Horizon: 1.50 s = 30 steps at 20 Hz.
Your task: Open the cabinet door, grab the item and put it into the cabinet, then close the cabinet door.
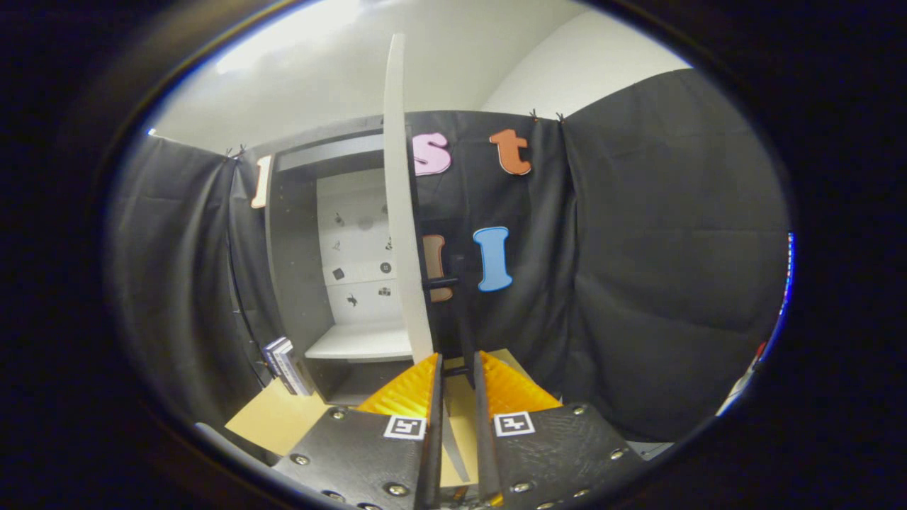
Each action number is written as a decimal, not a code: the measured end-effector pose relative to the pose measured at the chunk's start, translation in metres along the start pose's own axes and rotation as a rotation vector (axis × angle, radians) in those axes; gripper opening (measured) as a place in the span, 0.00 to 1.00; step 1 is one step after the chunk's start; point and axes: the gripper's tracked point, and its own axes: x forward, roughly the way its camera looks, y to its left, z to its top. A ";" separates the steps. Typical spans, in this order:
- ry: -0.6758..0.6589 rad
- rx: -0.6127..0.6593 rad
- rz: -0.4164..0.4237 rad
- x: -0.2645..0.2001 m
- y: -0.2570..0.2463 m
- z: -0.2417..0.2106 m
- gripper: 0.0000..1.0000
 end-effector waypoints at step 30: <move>0.486 -0.115 0.195 0.109 0.281 -0.428 0.84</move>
